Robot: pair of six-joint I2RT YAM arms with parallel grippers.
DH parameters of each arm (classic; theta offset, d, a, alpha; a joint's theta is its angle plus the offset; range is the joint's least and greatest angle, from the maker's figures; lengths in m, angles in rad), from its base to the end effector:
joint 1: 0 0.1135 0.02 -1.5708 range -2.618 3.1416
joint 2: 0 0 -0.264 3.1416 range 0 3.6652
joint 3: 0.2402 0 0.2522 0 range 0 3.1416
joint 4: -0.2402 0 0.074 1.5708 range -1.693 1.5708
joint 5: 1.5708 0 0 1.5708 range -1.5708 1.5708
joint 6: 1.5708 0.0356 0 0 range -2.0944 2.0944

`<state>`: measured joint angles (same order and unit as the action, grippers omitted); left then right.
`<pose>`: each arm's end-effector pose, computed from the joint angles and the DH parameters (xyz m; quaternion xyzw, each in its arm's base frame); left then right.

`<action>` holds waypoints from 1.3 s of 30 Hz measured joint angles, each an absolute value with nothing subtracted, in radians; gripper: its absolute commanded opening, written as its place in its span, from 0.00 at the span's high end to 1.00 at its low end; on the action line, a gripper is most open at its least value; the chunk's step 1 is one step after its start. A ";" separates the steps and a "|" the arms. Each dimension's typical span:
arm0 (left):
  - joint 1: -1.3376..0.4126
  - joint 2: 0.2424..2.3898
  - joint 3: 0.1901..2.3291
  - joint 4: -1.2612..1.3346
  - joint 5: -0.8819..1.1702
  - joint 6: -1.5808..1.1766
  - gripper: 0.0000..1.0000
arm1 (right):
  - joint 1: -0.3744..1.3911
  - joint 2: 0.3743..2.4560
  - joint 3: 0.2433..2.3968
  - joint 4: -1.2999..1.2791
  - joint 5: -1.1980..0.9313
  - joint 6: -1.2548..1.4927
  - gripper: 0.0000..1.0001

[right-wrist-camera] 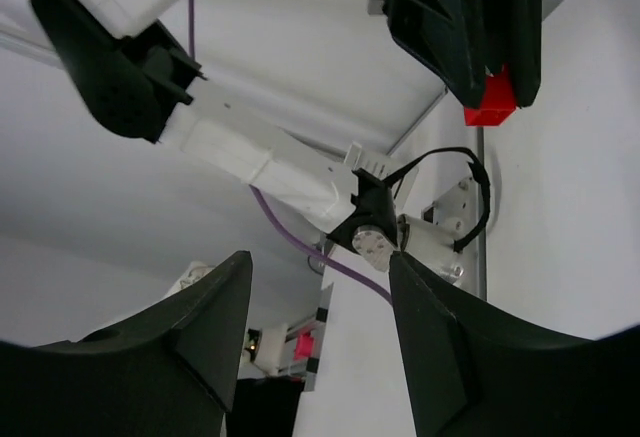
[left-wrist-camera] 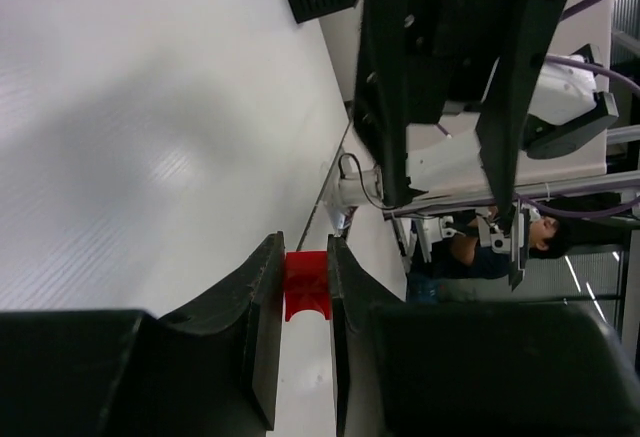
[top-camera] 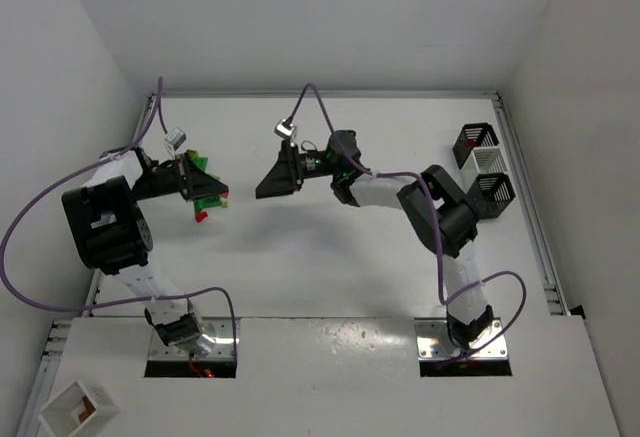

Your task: Sort the legos into containers by color

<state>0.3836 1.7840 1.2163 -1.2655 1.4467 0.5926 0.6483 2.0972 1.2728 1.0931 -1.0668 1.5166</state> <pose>0.2861 0.0774 0.2147 -0.0086 0.7481 -0.6256 0.2211 0.3406 0.2971 0.2269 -0.1474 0.6436 0.7495 0.0492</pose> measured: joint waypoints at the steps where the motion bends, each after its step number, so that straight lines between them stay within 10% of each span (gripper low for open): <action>1: 0.384 1.782 1.216 -1.268 1.448 0.590 1.00 | 0.671 2.120 1.282 1.109 -1.065 1.527 0.42; 39: 0.434 1.583 1.067 -1.016 1.466 0.209 1.00 | 0.821 2.400 1.467 1.243 -0.770 1.828 0.49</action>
